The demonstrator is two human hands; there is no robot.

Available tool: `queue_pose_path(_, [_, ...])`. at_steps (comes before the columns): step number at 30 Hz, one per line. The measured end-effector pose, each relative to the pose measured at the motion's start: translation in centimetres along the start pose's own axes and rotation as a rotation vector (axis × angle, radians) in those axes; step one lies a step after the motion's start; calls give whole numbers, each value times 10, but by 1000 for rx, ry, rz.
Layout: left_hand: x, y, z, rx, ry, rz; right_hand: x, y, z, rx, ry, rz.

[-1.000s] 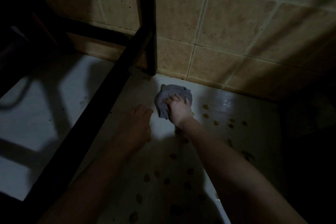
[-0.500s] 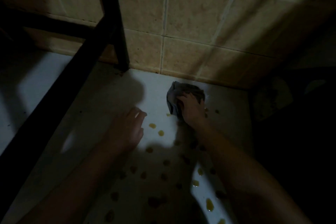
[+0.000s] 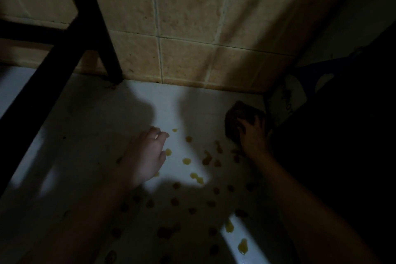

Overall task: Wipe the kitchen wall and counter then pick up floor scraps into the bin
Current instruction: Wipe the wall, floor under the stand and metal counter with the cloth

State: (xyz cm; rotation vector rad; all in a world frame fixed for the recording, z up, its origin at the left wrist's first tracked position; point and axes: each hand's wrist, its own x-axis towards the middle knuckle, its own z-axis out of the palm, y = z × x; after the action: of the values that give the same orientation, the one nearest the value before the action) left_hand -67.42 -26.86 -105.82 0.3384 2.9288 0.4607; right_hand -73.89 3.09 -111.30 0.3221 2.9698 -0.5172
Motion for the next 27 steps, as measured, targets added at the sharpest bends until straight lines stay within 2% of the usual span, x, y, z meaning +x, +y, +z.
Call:
queue_pose_path(7, [-5, -9, 0, -7, -6, -35, -8, -5, -1, -43, -39, -28])
queue_pose_path(11, [-12, -12, -5, -5, -29, -52, -15, -24, 11, -31, -41, -102])
queue_pose_path(16, [-19, -20, -17, 43, -81, -95, -9, -71, 20, -38, -41, -251])
queue_pose_path(21, [-32, -31, -31, 63, -52, -156, -9, -129, 35, -97, -123, -391])
queue_pose_path(27, [-41, -56, -30, 81, -176, -198, -13, -186, 52, -183, -209, -494])
